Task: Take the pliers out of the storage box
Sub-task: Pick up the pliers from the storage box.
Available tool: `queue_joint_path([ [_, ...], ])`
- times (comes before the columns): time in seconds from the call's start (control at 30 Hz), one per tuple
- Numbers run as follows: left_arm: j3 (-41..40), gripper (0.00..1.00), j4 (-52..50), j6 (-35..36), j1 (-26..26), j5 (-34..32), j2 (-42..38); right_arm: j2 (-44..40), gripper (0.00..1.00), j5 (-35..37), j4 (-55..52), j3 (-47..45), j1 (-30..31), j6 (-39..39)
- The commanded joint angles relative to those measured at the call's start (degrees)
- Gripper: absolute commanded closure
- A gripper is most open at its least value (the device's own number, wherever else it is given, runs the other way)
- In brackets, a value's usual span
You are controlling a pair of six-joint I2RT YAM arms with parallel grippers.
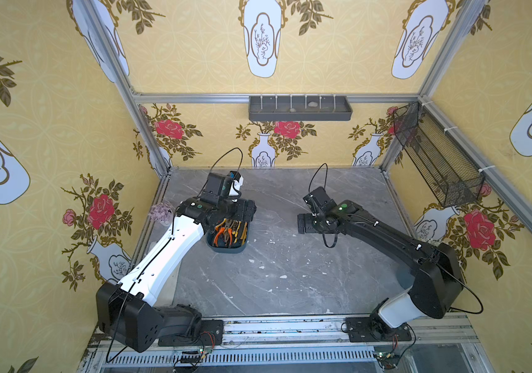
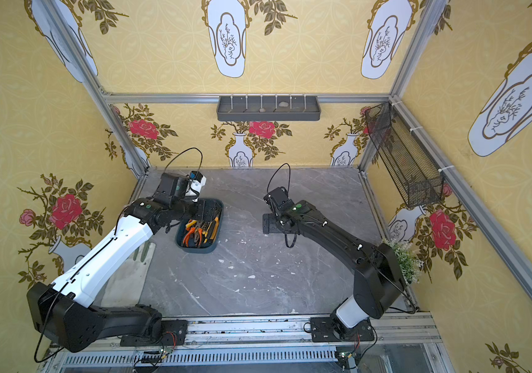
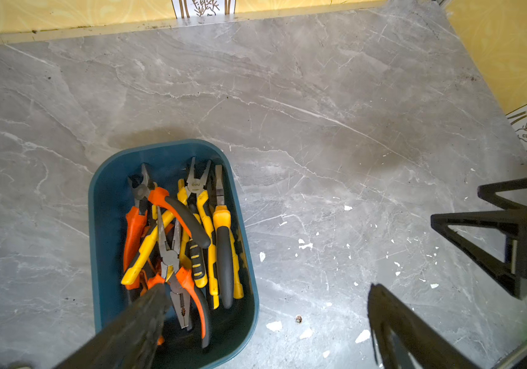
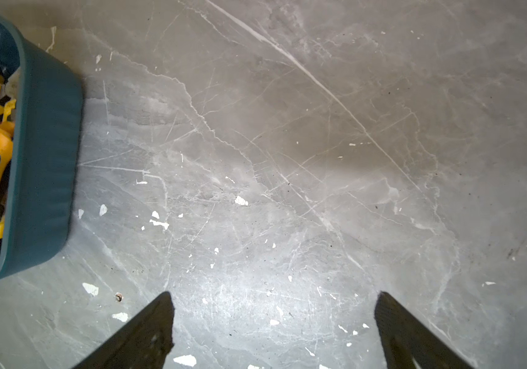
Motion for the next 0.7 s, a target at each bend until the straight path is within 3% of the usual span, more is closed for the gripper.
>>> queue_joint_path([
  [0.0, -0.94, 0.01, 0.33, -1.68, 0.01, 0.53, 0.55, -0.64, 0.03, 0.85, -3.69, 0.41, 0.28, 6.83],
  [0.27, 0.13, 0.05, -9.33, -0.52, -1.97, 1.15, 3.37, -6.31, 0.03, -0.98, -3.49, -6.32, 1.0, 12.01],
  [0.47, -0.43, 0.0, -13.36, -1.1, -6.99, -8.6, 2.97, -10.7, 0.02, -2.81, -0.49, -11.05, 1.16, 12.6],
  [0.67, 0.53, 0.06, -17.11, -3.33, -10.1, -16.28, 6.91, -12.42, 0.03, -3.81, 0.87, -12.65, 1.27, 10.41],
])
